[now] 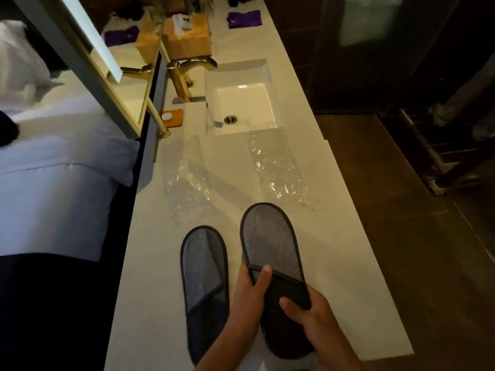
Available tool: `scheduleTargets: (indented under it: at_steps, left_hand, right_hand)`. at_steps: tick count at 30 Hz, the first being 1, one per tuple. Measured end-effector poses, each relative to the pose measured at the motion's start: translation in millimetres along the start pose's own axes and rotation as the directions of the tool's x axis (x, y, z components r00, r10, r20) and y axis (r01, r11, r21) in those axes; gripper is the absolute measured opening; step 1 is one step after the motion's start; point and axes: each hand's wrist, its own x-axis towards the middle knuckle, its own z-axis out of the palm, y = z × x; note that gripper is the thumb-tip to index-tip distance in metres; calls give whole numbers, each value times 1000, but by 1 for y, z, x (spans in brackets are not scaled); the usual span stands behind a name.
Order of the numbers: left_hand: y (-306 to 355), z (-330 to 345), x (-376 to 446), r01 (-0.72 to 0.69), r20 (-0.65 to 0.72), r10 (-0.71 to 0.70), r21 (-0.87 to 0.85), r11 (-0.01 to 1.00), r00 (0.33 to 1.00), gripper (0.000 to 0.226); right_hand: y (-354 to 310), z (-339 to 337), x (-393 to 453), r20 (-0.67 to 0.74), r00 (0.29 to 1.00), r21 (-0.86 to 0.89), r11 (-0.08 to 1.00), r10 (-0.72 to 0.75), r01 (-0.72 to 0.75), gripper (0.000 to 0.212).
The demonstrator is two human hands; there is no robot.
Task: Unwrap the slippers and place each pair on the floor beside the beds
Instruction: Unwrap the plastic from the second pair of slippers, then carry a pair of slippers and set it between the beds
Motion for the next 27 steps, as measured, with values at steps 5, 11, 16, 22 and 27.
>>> scheduleTargets:
  at_steps: [5,11,16,22,27]
  left_hand:
    - [10,-32,-22,-56,-137,36,-145,988,990,33]
    - [-2,-119,-52,-141,-291,73,-223,964,954,40]
    - [-26,-218,-104,-295,-392,143,-360,885,909,18]
    - [-87,-353,-185,-359,-487,104,-467,808,867,19]
    - [-154,-463,-247,-423,-661,2,-478,770,750,12]
  right_hand:
    - [-8,48,-8,18,996,-138,986,-89,90,34]
    - [-15,126,-35,226,964,-224,956,-140,191,39]
    - [-18,218,-75,331,927,-271,923,-179,275,15]
    - [25,354,-138,505,839,-389,815,-201,429,19]
    - [83,463,-198,663,748,-450,783,-30,430,17]
